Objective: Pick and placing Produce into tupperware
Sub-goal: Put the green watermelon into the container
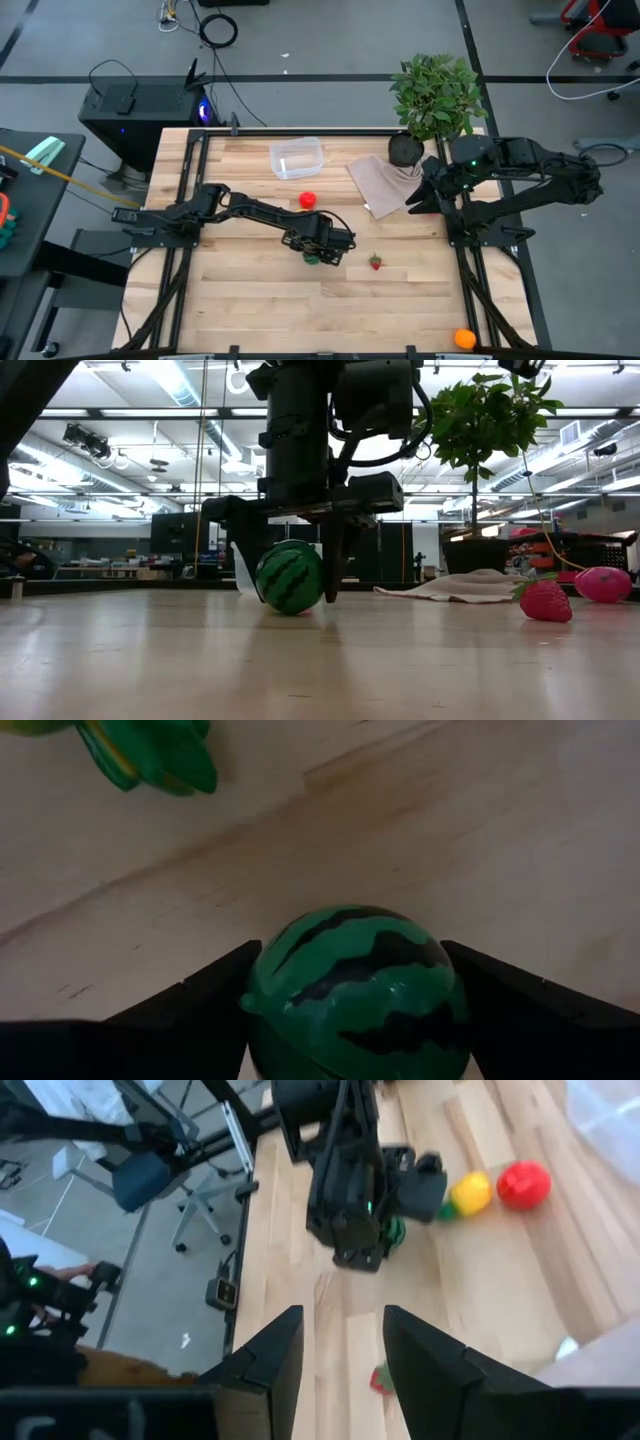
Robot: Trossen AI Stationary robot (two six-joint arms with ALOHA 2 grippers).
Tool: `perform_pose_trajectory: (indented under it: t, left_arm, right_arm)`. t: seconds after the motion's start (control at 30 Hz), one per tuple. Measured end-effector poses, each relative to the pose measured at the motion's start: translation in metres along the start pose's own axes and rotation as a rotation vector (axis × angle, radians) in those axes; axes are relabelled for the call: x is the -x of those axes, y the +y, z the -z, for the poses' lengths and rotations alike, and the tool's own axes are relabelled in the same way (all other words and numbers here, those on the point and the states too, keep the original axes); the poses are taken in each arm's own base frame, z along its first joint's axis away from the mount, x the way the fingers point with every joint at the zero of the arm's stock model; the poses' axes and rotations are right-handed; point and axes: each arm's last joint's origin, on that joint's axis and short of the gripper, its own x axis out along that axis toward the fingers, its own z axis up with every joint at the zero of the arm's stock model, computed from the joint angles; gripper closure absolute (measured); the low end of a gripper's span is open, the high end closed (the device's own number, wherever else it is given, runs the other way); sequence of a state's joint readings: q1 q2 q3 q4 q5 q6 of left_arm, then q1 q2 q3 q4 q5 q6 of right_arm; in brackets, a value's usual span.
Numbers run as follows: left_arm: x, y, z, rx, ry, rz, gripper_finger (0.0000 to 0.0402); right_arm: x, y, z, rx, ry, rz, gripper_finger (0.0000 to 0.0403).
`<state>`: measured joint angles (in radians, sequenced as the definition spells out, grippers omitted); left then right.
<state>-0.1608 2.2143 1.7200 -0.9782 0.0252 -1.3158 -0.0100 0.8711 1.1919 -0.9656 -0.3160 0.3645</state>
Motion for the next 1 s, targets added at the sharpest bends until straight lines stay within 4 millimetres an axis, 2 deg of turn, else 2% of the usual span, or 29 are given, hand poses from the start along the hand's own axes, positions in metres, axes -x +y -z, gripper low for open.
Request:
perform_pose_trajectory:
  t: [0.23, 0.4, 0.57, 0.77, 1.0]
  left_arm:
    - [0.000, 0.000, 0.000, -0.004, -0.001, 0.002, 0.0110]
    - [0.001, 0.000, 0.000, -0.015, -0.001, 0.003, 0.0105]
    - [0.008, -0.005, -0.001, -0.031, -0.007, 0.024, 0.0108]
    - [0.032, -0.018, -0.005, -0.087, -0.032, 0.098, 0.0108]
    - [0.081, -0.028, -0.015, -0.179, -0.096, 0.146, 0.0109]
  right_arm:
    - [0.000, -0.003, 0.008, -0.021, 0.077, 0.035, 0.0255]
    - [0.000, -0.003, 0.008, -0.020, 0.078, 0.044, 0.0256]
    - [0.001, -0.003, 0.008, -0.020, 0.078, 0.046, 0.0255]
    - [0.001, -0.004, 0.009, -0.009, 0.082, 0.047, 0.0256]
    - [0.001, -0.006, 0.013, 0.025, 0.115, 0.106, 0.0256]
